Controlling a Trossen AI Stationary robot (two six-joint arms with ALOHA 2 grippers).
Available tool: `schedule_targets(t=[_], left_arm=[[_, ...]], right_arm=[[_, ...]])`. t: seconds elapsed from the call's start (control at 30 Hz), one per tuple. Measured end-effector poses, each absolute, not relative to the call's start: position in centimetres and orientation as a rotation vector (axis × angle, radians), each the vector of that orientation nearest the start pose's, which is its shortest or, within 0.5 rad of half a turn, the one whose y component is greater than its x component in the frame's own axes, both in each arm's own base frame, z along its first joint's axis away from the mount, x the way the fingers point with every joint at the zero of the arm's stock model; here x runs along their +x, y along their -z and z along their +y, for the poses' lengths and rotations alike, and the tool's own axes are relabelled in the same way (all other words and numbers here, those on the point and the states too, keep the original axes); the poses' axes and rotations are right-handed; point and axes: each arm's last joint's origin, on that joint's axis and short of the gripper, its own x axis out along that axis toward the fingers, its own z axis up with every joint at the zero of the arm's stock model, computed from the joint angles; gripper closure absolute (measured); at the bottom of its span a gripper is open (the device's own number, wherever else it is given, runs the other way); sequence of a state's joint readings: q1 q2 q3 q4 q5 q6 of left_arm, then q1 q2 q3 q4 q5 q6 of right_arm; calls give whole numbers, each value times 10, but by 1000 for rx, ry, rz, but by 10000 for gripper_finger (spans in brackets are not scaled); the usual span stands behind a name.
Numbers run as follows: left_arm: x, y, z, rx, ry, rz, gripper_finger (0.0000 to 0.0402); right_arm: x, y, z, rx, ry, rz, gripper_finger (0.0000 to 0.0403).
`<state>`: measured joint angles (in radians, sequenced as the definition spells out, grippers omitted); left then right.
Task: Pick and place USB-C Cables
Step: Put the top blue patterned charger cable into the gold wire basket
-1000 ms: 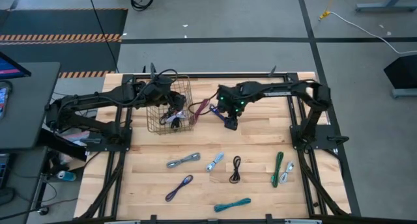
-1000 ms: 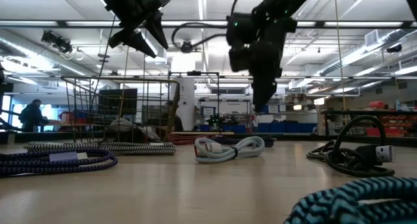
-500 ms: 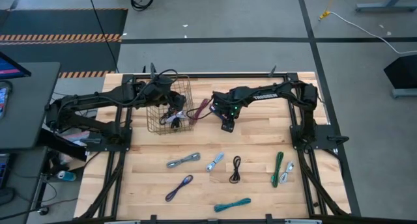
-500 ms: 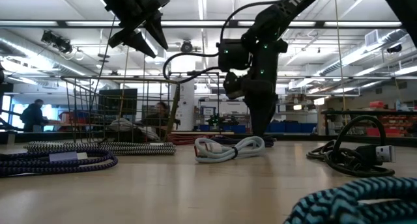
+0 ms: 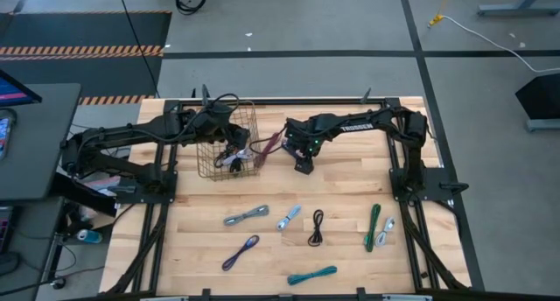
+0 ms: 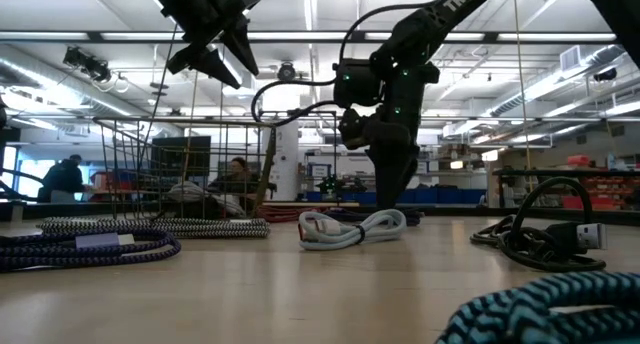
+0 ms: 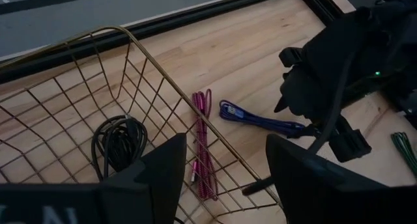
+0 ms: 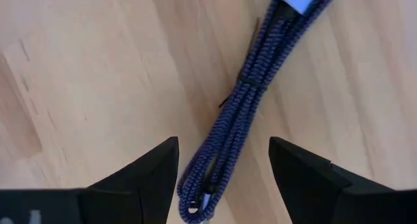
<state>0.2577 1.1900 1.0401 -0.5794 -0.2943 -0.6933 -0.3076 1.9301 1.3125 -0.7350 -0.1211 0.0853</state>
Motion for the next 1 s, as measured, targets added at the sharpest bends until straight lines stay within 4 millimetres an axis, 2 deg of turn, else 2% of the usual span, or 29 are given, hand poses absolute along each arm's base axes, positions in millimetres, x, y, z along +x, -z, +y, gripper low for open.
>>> schedule_targets(t=[0.23,0.5,0.77,0.87,1.0], left_arm=[[234,-308,70,-631,-760,525,184],[234,-308,70,-631,-757,526,184],[234,-308,70,-631,-756,526,184],[234,-308,70,-631,-757,526,184],[234,-308,70,-632,-757,526,184]], right_arm=[[347,-163,-111,383,234,1356,158],[334,-147,-107,428,234,1427,158],[331,-142,-106,454,239,1414,162],[331,-142,-106,454,241,1415,183],[331,-141,-106,456,243,1418,261]])
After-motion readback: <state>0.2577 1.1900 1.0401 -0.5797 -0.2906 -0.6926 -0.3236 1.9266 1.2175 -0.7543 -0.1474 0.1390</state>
